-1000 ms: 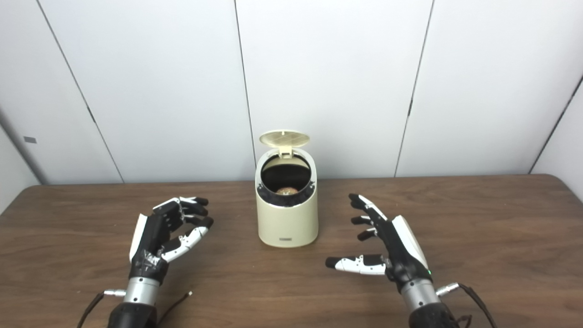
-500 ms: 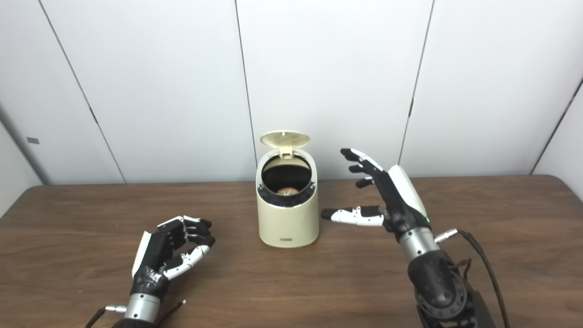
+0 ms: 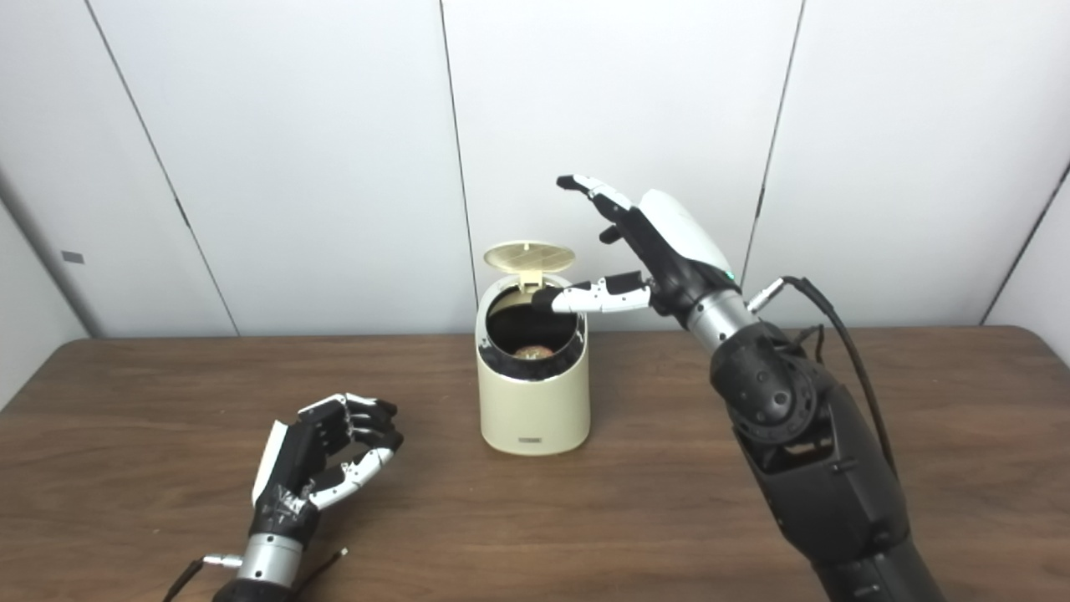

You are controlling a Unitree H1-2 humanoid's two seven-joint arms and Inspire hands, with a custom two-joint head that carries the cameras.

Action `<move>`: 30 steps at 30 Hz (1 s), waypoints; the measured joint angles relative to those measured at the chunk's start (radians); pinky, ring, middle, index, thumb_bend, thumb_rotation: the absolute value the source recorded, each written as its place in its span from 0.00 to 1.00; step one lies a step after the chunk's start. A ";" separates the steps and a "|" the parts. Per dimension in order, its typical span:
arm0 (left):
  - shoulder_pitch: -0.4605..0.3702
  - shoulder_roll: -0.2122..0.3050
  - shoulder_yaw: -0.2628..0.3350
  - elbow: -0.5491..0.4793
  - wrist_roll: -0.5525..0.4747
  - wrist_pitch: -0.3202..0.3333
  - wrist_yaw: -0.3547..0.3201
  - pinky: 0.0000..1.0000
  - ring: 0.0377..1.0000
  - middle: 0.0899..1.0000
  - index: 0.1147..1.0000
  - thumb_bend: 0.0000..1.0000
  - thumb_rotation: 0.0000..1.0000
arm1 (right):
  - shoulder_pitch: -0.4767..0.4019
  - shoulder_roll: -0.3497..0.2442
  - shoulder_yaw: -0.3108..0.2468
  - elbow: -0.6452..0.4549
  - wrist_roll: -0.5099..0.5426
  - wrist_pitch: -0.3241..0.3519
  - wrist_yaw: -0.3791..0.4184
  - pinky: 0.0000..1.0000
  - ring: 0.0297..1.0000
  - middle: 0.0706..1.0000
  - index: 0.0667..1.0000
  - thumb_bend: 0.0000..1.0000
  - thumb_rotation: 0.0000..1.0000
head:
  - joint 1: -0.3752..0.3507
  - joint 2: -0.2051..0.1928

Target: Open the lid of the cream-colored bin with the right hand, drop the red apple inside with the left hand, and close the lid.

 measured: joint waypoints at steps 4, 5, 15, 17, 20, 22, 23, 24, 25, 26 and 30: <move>0.000 -0.003 0.006 0.000 0.000 0.000 -0.001 0.50 0.55 0.59 0.43 0.51 0.03 | -0.015 -0.019 0.049 0.009 -0.057 0.041 0.058 0.79 0.91 0.89 0.87 0.65 0.67 | 0.000 0.000; 0.001 -0.003 0.006 0.000 0.000 0.000 -0.001 0.50 0.55 0.59 0.43 0.51 0.04 | -0.017 -0.019 0.055 0.016 -0.062 0.041 0.064 0.80 0.91 0.89 0.86 0.65 0.67 | 0.000 0.000; 0.000 -0.006 0.006 -0.001 0.005 0.001 -0.002 0.50 0.55 0.59 0.43 0.51 0.04 | -0.047 -0.019 0.094 0.043 -0.077 0.017 0.110 0.76 0.87 0.82 0.78 0.66 0.64 | 0.017 0.009; 0.000 -0.006 0.006 -0.002 0.004 0.002 -0.003 0.50 0.56 0.60 0.43 0.51 0.04 | -0.047 -0.019 0.093 0.042 -0.077 0.012 0.113 0.77 0.87 0.79 0.75 0.67 0.62 | 0.017 0.009; 0.000 -0.007 0.007 -0.004 0.004 0.017 -0.003 0.50 0.55 0.60 0.43 0.51 0.04 | -0.046 -0.019 0.089 0.034 -0.068 0.009 0.120 0.79 0.88 0.76 0.72 0.66 0.59 | 0.018 0.015; 0.000 -0.007 0.007 -0.005 0.004 0.019 -0.003 0.50 0.55 0.60 0.43 0.51 0.04 | -0.045 -0.019 0.086 0.028 -0.063 0.000 0.120 0.78 0.87 0.74 0.70 0.66 0.57 | 0.018 0.015; 0.000 -0.007 0.007 -0.005 0.004 0.019 -0.003 0.50 0.55 0.60 0.43 0.51 0.04 | -0.045 -0.019 0.085 0.026 -0.059 -0.003 0.120 0.78 0.87 0.74 0.69 0.66 0.57 | 0.020 0.017; 0.000 -0.007 0.007 -0.005 0.004 0.019 -0.003 0.50 0.55 0.60 0.43 0.51 0.04 | -0.042 -0.019 0.085 0.022 -0.054 -0.006 0.120 0.78 0.88 0.74 0.69 0.66 0.56 | 0.020 0.017; 0.000 -0.007 0.007 -0.005 0.004 0.019 -0.003 0.50 0.55 0.60 0.43 0.51 0.04 | -0.039 -0.019 0.084 0.017 -0.051 -0.010 0.120 0.78 0.88 0.73 0.69 0.66 0.56 | 0.020 0.017; 0.000 -0.007 0.007 -0.005 0.004 0.019 -0.003 0.50 0.55 0.60 0.43 0.51 0.03 | -0.034 -0.020 0.084 0.010 -0.049 -0.017 0.120 0.77 0.88 0.73 0.68 0.66 0.56 | 0.020 0.017; 0.000 -0.007 0.008 -0.006 0.004 0.020 -0.003 0.50 0.55 0.60 0.43 0.51 0.04 | -0.020 -0.034 0.084 -0.015 -0.048 -0.066 0.120 0.75 0.87 0.71 0.68 0.65 0.56 | 0.020 0.017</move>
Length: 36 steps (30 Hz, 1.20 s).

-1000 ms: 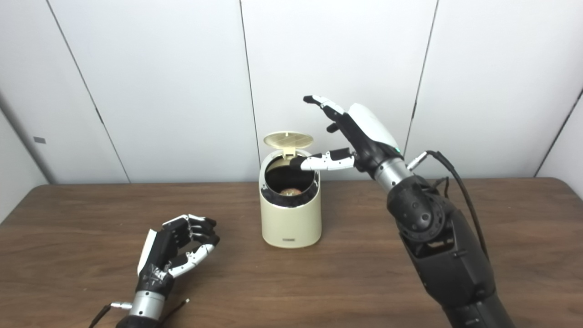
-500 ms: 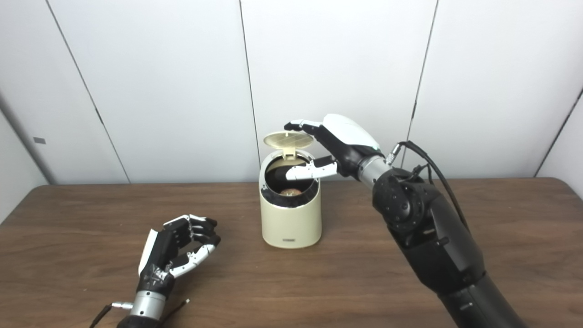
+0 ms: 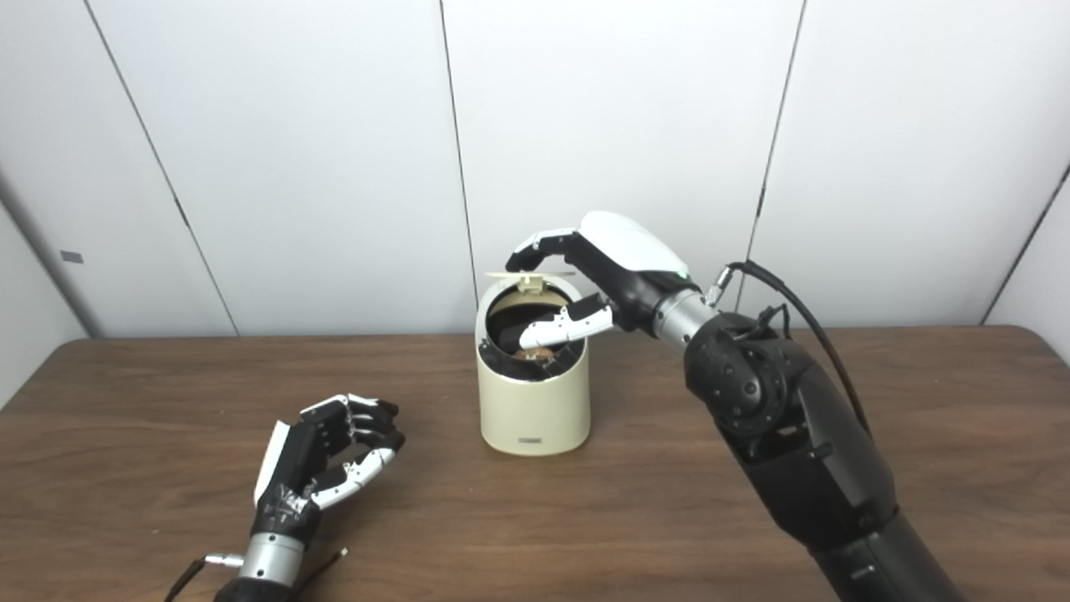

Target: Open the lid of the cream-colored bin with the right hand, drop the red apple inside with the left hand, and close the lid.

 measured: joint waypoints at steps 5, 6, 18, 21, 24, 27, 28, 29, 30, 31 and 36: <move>0.001 0.000 0.000 -0.004 0.001 0.003 0.000 0.49 0.55 0.60 0.43 0.51 0.03 | 0.018 -0.022 -0.001 -0.027 -0.003 -0.050 -0.001 0.72 0.85 0.70 0.67 0.67 0.58 | 0.002 0.011; 0.001 0.000 0.000 -0.004 0.001 0.003 0.000 0.50 0.55 0.60 0.43 0.51 0.03 | 0.020 -0.024 -0.001 -0.027 -0.004 -0.059 -0.001 0.72 0.85 0.69 0.67 0.67 0.58 | 0.002 0.011; 0.001 -0.001 0.001 -0.009 0.001 0.017 0.000 0.49 0.55 0.60 0.43 0.51 0.04 | 0.077 -0.042 -0.001 -0.076 -0.012 -0.093 0.029 0.77 0.84 0.68 0.67 0.67 0.55 | 0.009 0.025; 0.002 -0.001 0.001 -0.010 0.008 0.020 0.002 0.49 0.54 0.59 0.43 0.51 0.04 | 0.090 -0.045 -0.001 -0.085 -0.012 -0.092 0.042 0.77 0.86 0.69 0.68 0.66 0.55 | 0.012 0.029; 0.002 -0.002 0.002 -0.013 0.011 0.035 0.003 0.49 0.54 0.59 0.43 0.51 0.04 | 0.091 -0.045 0.000 -0.089 -0.017 -0.093 0.051 0.74 0.85 0.68 0.67 0.66 0.56 | 0.015 0.031; 0.002 -0.002 0.002 -0.016 0.015 0.040 0.009 0.49 0.55 0.59 0.43 0.51 0.04 | 0.092 -0.045 0.005 -0.089 -0.027 -0.099 0.052 0.73 0.84 0.67 0.67 0.66 0.56 | 0.015 0.031; 0.002 -0.003 0.002 -0.016 0.015 0.040 0.009 0.49 0.55 0.59 0.43 0.51 0.04 | 0.093 -0.045 0.006 -0.089 -0.029 -0.101 0.052 0.73 0.84 0.67 0.67 0.66 0.56 | 0.015 0.031; 0.002 -0.003 0.002 -0.016 0.014 0.040 0.009 0.49 0.55 0.59 0.43 0.51 0.04 | 0.095 -0.045 0.008 -0.089 -0.030 -0.104 0.054 0.74 0.85 0.67 0.67 0.66 0.55 | 0.015 0.035; 0.003 -0.003 0.003 -0.017 0.013 0.040 0.009 0.49 0.54 0.60 0.43 0.51 0.04 | 0.097 -0.045 0.008 -0.089 -0.032 -0.104 0.057 0.75 0.85 0.68 0.67 0.66 0.54 | 0.015 0.035; 0.003 -0.003 0.003 -0.017 0.013 0.040 0.009 0.49 0.54 0.60 0.43 0.51 0.04 | 0.099 -0.045 0.008 -0.089 -0.034 -0.104 0.063 0.76 0.85 0.68 0.68 0.66 0.52 | 0.015 0.035; 0.003 -0.003 0.003 -0.017 0.013 0.040 0.009 0.50 0.55 0.59 0.43 0.51 0.04 | 0.116 -0.043 0.010 -0.089 -0.044 -0.096 0.080 0.76 0.86 0.69 0.68 0.66 0.50 | 0.017 0.037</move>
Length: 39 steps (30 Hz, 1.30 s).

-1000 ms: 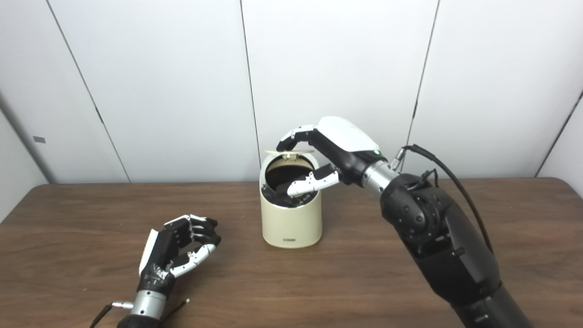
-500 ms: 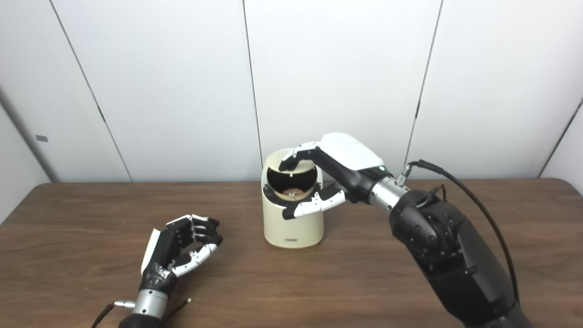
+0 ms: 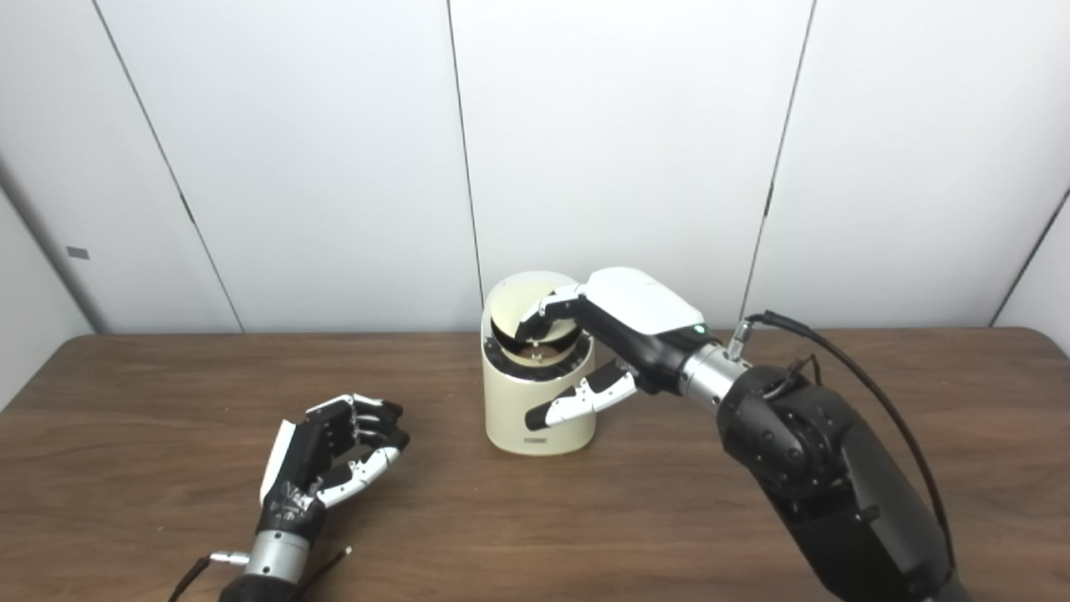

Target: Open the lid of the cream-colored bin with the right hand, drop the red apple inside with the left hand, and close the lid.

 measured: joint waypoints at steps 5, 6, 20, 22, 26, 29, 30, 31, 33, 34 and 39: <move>0.001 -0.001 0.001 -0.001 -0.003 0.002 0.000 0.50 0.54 0.59 0.43 0.51 0.04 | 0.001 0.009 0.005 0.024 -0.015 -0.008 -0.001 0.78 0.86 0.68 0.68 0.66 0.47 | 0.000 0.002; 0.001 -0.001 0.001 -0.003 -0.005 0.003 0.000 0.50 0.54 0.59 0.43 0.51 0.04 | 0.002 0.009 0.011 0.032 -0.024 -0.016 -0.002 0.78 0.86 0.68 0.68 0.66 0.47 | 0.000 0.002; 0.016 -0.012 0.000 -0.027 0.005 0.031 0.003 0.50 0.55 0.59 0.43 0.51 0.04 | -0.022 -0.002 0.065 0.084 -0.177 -0.158 -0.046 0.89 0.88 0.69 0.68 0.70 0.51 | 0.006 0.011; 0.018 -0.012 -0.001 -0.029 0.007 0.035 0.004 0.50 0.55 0.59 0.43 0.51 0.04 | -0.029 -0.002 0.072 0.091 -0.194 -0.172 -0.050 0.90 0.89 0.69 0.69 0.70 0.52 | 0.009 0.012; 0.021 -0.013 0.000 -0.034 0.007 0.036 0.004 0.50 0.55 0.59 0.43 0.51 0.04 | -0.035 -0.004 0.083 0.090 -0.222 -0.189 -0.050 0.91 0.89 0.70 0.69 0.70 0.54 | 0.009 0.014; 0.023 -0.013 0.000 -0.036 0.007 0.037 0.004 0.50 0.55 0.59 0.43 0.51 0.04 | -0.035 -0.004 0.085 0.090 -0.230 -0.191 -0.050 0.91 0.90 0.70 0.70 0.69 0.54 | 0.009 0.014; 0.024 -0.013 0.000 -0.036 0.007 0.037 0.004 0.50 0.55 0.59 0.43 0.51 0.04 | -0.035 -0.004 0.086 0.090 -0.231 -0.191 -0.049 0.91 0.90 0.71 0.70 0.69 0.55 | 0.011 0.015; 0.024 -0.013 0.000 -0.036 0.007 0.037 0.004 0.49 0.55 0.59 0.43 0.51 0.04 | -0.035 -0.004 0.086 0.090 -0.233 -0.191 -0.049 0.91 0.90 0.71 0.70 0.69 0.55 | 0.011 0.015; 0.025 -0.013 -0.001 -0.036 0.009 0.037 0.006 0.50 0.55 0.59 0.43 0.51 0.04 | -0.035 -0.004 0.086 0.090 -0.233 -0.190 -0.048 0.93 0.92 0.72 0.72 0.67 0.55 | 0.011 0.015; 0.025 -0.013 -0.001 -0.036 0.010 0.037 0.007 0.50 0.56 0.59 0.43 0.51 0.04 | -0.035 -0.003 0.086 0.090 -0.234 -0.189 -0.048 0.93 0.92 0.72 0.72 0.67 0.55 | 0.015 0.017; 0.026 -0.013 -0.003 -0.037 0.016 0.037 0.009 0.51 0.56 0.59 0.43 0.51 0.04 | -0.035 0.012 0.080 0.090 -0.250 -0.178 -0.049 0.93 0.93 0.74 0.73 0.65 0.54 | 0.015 0.020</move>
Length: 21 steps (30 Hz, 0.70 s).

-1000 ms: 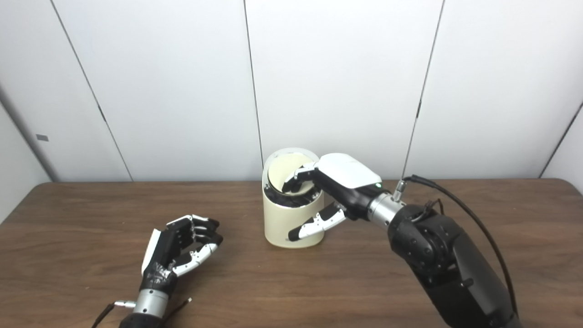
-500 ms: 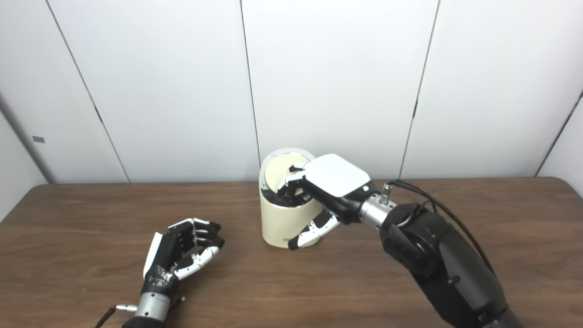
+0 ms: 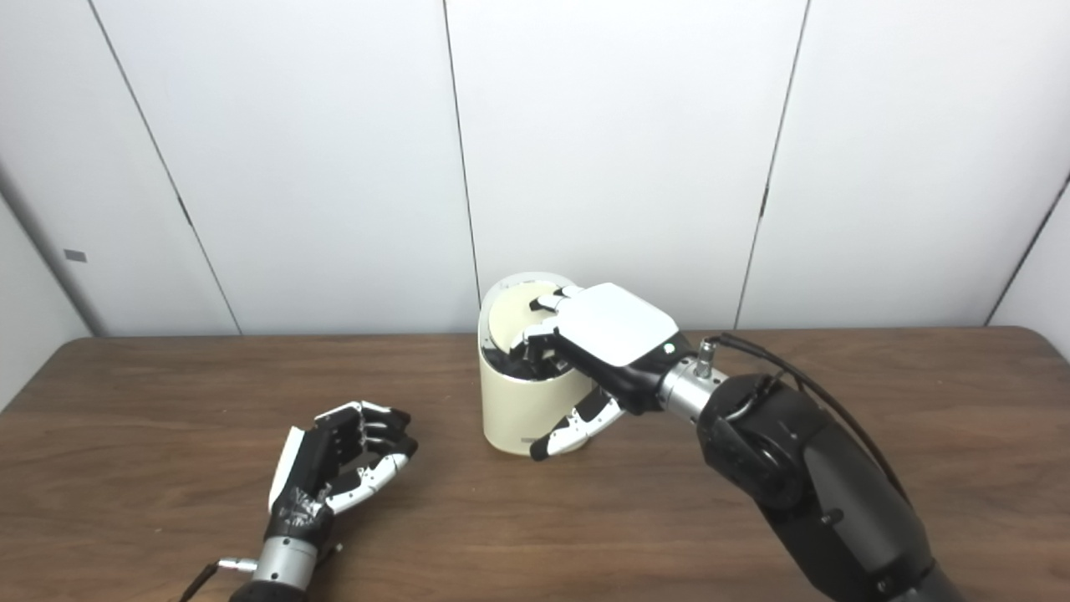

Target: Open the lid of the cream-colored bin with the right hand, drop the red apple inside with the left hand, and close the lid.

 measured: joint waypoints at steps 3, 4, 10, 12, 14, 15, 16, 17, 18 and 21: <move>0.001 0.000 0.000 -0.001 -0.009 0.000 -0.004 0.51 0.56 0.59 0.43 0.51 0.04 | -0.001 0.017 -0.004 0.000 -0.016 0.017 0.000 0.93 0.93 0.74 0.74 0.63 0.54 | 0.002 0.002; 0.001 0.000 0.000 -0.002 -0.013 0.001 -0.006 0.51 0.56 0.59 0.43 0.51 0.04 | -0.003 0.022 -0.004 0.001 -0.021 0.024 0.000 0.93 0.93 0.74 0.74 0.63 0.55 | 0.002 0.003; 0.005 -0.001 -0.003 -0.010 -0.019 0.005 -0.017 0.50 0.56 0.60 0.43 0.51 0.04 | -0.029 0.031 -0.005 0.018 -0.024 0.030 0.006 0.92 0.92 0.74 0.75 0.63 0.55 | -0.002 0.008; 0.006 -0.003 -0.003 -0.012 -0.019 0.005 -0.017 0.50 0.55 0.59 0.43 0.51 0.04 | -0.035 0.033 -0.005 0.022 -0.026 0.032 0.007 0.92 0.92 0.74 0.75 0.63 0.55 | -0.002 0.008; 0.006 -0.003 -0.004 -0.012 -0.018 0.005 -0.017 0.50 0.55 0.59 0.43 0.51 0.04 | -0.039 0.036 -0.007 0.026 -0.027 0.034 0.007 0.92 0.92 0.74 0.74 0.63 0.54 | 0.000 0.011; 0.006 -0.003 -0.004 -0.012 -0.016 0.005 -0.017 0.50 0.55 0.59 0.43 0.51 0.04 | -0.040 0.038 -0.009 0.029 -0.027 0.035 0.007 0.92 0.92 0.74 0.74 0.64 0.54 | 0.000 0.011; 0.005 -0.003 -0.004 -0.012 -0.016 0.005 -0.017 0.49 0.55 0.59 0.43 0.51 0.04 | -0.040 0.041 -0.011 0.032 -0.027 0.036 0.007 0.92 0.92 0.74 0.74 0.64 0.54 | -0.002 0.011; 0.005 -0.003 -0.004 -0.012 -0.016 0.005 -0.017 0.49 0.55 0.59 0.43 0.51 0.04 | -0.040 0.043 -0.013 0.034 -0.027 0.036 0.007 0.92 0.92 0.74 0.74 0.64 0.54 | -0.002 0.011; 0.005 -0.003 -0.004 -0.012 -0.016 0.005 -0.017 0.50 0.55 0.59 0.43 0.51 0.04 | -0.040 0.045 -0.015 0.036 -0.027 0.036 0.007 0.92 0.92 0.74 0.74 0.64 0.54 | -0.002 0.011; 0.005 -0.003 -0.005 -0.012 -0.016 0.005 -0.017 0.50 0.55 0.59 0.43 0.51 0.04 | -0.040 0.046 -0.017 0.039 -0.027 0.036 0.007 0.90 0.91 0.73 0.73 0.65 0.53 | -0.002 0.011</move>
